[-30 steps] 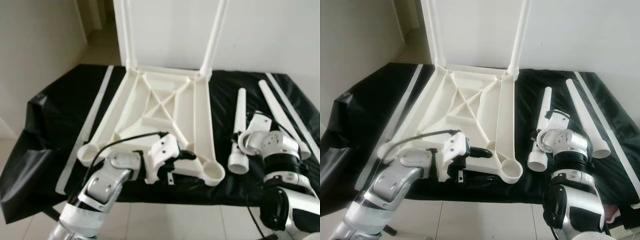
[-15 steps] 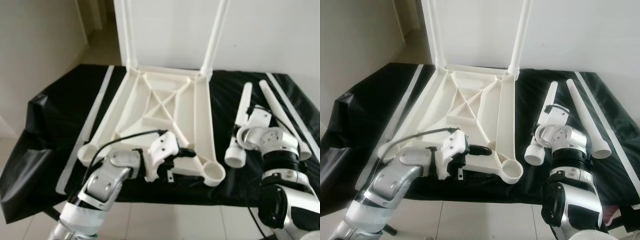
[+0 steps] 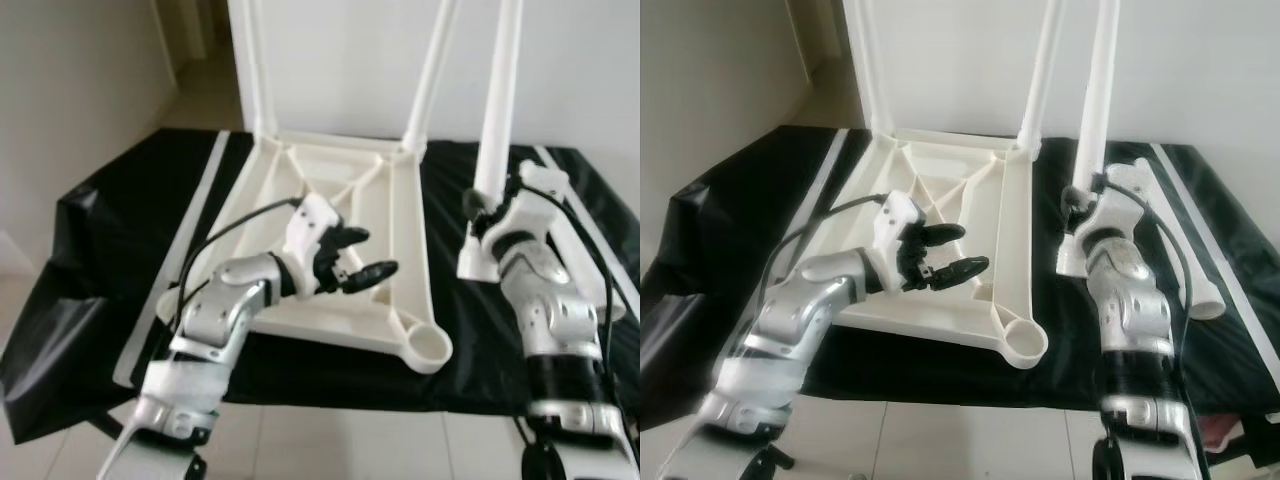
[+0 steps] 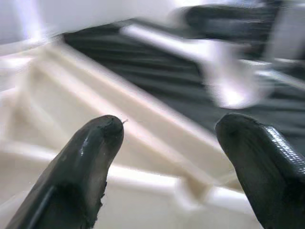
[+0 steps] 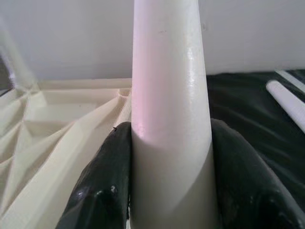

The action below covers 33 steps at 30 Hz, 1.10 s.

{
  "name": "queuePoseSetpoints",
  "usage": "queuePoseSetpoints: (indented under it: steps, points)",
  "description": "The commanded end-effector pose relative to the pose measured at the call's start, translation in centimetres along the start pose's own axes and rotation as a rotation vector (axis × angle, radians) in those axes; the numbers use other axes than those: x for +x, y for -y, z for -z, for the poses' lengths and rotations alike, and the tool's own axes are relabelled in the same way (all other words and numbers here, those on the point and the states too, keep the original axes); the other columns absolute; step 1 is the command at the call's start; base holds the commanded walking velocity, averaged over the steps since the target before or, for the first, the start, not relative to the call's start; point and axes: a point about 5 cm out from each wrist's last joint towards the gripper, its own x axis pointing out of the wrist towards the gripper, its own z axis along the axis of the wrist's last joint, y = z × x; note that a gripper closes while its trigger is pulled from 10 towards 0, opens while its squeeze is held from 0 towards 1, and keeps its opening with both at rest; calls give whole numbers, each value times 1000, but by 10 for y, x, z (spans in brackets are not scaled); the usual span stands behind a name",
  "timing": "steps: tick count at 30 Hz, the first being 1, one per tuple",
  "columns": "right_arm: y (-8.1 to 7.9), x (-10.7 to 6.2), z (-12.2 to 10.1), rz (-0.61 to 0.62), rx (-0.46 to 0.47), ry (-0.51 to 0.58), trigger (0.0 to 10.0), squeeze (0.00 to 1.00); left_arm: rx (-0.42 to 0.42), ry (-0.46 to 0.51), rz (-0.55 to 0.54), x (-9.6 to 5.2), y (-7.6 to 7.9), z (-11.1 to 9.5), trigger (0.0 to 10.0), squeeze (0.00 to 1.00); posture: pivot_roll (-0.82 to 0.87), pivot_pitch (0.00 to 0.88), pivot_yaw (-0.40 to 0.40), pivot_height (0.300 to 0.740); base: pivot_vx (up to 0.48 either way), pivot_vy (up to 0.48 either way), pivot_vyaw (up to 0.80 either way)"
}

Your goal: Building children table

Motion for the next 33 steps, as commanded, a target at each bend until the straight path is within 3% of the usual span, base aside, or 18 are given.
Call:
queuePoseSetpoints:
  steps: [1,11,19,26,29,30,33]
  points:
    - [-3,-5,-8,-15,-37,76,10000,0,14,-9,-90,1,-13,0,10000,0,-28,0,11,740,0,0,0]
    - [-23,-18,-10,-138,-45,155,10000,0,-27,-2,-175,20,-26,-14,10000,0,-45,0,25,740,0,0,0]
    - [-41,-27,-15,-273,-10,203,10000,0,-117,-13,-169,42,-20,-19,10000,0,-49,0,30,740,0,0,0]
    - [-55,-34,-22,-406,61,231,10000,0,-68,-31,-192,56,-19,-26,10000,0,-47,0,29,740,0,0,0]
    - [-58,-37,-20,-434,70,217,10000,0,-61,-5,-180,60,-19,-36,10000,0,-43,0,24,740,0,0,0]
    - [-61,-44,-16,-475,103,188,10000,0,-65,30,-165,62,-21,-49,10000,0,-39,0,21,740,0,0,0]
    - [-61,-46,-15,-486,112,180,10000,0,-66,39,-162,62,-21,-53,10000,0,-39,0,21,740,0,0,0]
